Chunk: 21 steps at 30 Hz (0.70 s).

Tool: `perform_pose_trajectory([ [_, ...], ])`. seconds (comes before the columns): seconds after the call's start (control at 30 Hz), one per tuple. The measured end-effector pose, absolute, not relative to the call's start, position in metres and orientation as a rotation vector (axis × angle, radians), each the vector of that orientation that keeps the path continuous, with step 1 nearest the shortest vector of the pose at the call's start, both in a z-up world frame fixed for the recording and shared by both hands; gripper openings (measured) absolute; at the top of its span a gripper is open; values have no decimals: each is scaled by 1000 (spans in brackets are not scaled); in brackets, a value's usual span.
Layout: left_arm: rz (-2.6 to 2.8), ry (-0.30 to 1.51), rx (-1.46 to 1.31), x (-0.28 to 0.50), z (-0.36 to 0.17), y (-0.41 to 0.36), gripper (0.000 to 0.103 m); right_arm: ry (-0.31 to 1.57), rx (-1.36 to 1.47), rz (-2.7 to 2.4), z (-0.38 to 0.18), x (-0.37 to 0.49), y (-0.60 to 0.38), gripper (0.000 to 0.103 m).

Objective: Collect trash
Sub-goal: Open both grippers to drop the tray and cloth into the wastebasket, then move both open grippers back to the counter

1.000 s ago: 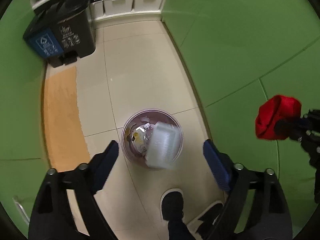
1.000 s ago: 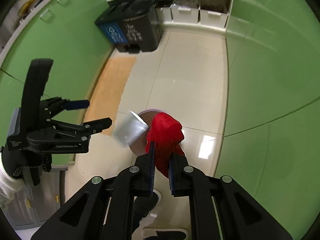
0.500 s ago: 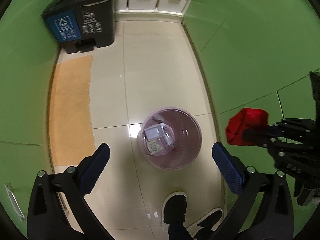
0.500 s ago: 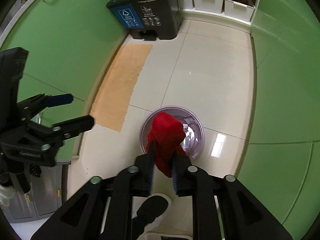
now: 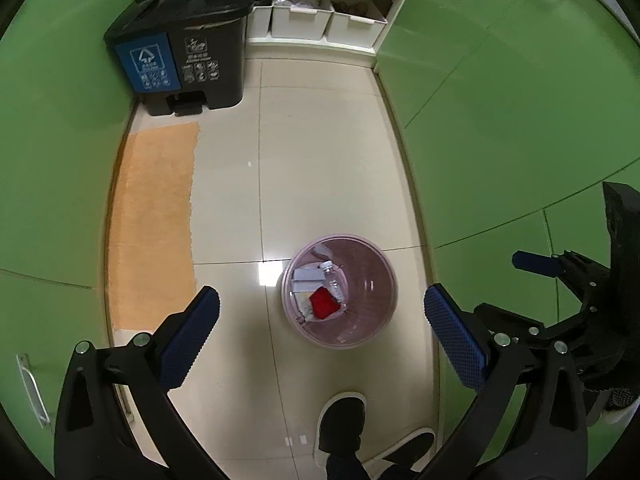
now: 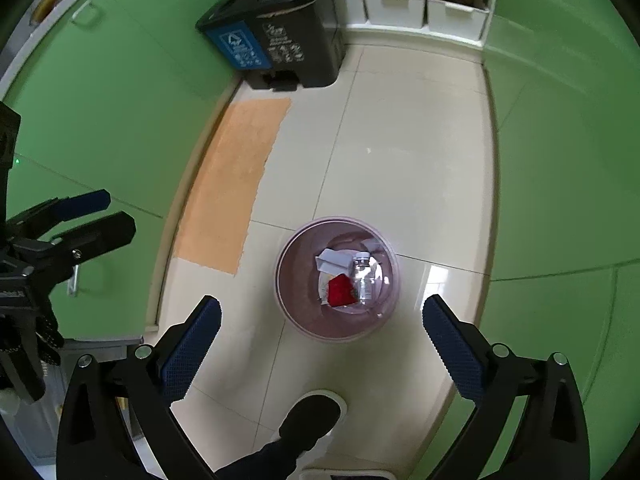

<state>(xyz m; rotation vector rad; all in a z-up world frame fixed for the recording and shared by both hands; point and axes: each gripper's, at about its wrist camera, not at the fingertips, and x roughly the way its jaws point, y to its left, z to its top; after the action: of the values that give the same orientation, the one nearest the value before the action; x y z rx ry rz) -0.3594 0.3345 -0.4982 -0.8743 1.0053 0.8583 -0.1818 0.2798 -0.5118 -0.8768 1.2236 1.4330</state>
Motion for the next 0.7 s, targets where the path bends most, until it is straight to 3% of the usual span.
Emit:
perform_pose_trajectory([
  [0.2,811,988,-828,-332,-434,315,100,1193,-816,1401,-436,-164,251,97],
  [0.7,630,884,-582,-239,-168,225,100,1029,-518,1294,-159,-89,110,97],
])
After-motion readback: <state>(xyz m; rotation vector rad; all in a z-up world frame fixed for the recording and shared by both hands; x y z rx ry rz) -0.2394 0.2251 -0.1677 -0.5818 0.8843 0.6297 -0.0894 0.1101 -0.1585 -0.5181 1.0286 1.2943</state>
